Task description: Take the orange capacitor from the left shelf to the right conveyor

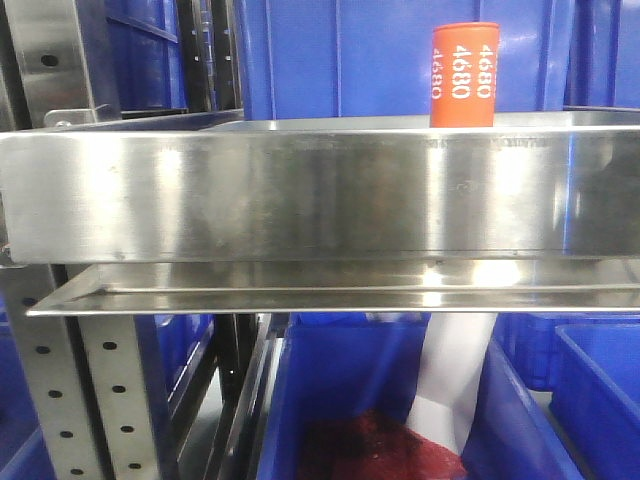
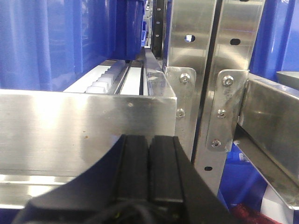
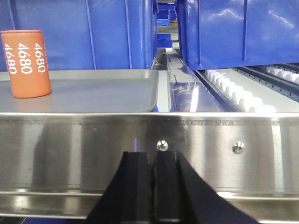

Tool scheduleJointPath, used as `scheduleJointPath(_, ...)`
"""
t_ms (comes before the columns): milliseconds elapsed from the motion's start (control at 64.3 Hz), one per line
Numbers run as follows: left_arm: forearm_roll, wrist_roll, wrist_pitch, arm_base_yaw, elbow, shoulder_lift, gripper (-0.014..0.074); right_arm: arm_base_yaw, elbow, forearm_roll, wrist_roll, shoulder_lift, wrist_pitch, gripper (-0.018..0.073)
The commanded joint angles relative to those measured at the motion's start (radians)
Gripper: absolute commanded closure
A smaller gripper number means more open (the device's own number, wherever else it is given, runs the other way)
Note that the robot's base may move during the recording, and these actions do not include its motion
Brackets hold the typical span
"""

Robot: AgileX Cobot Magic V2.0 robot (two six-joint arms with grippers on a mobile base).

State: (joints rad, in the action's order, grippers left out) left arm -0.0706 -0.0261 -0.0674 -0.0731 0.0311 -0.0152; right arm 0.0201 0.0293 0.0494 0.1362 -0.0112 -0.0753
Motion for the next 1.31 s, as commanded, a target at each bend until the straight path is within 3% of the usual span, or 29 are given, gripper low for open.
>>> scheduleJointPath(0,-0.003,0.002,0.084,0.002,-0.005,-0.010,0.0723,-0.005,-0.005,0.001,-0.002,-0.013,0.089,0.0505)
scheduleJointPath(607,-0.003,0.002,0.084,0.002,-0.005,-0.010,0.0723,-0.005,-0.005,0.001,-0.002,-0.013,0.094,0.0505)
scheduleJointPath(762,-0.003,0.002,0.084,0.002,-0.005,-0.010,0.0723,-0.005,-0.009,-0.005,0.009,-0.013,0.157,0.0505)
scheduleJointPath(949,-0.003,0.002,0.084,0.002,-0.005,-0.010,0.0723,-0.005,-0.215,-0.025,0.021,0.041,0.033,0.0498)
scheduleJointPath(1073,-0.003,0.002,0.084,0.002,-0.005,-0.010,0.0723,-0.002,-0.359,-0.025,0.021,0.172,-0.016,0.0370)
scheduleJointPath(1291,-0.003,0.002,0.084,0.002,-0.005,-0.010,0.0723,0.017,-0.505,-0.025,0.021,0.475,0.015,-0.0030)
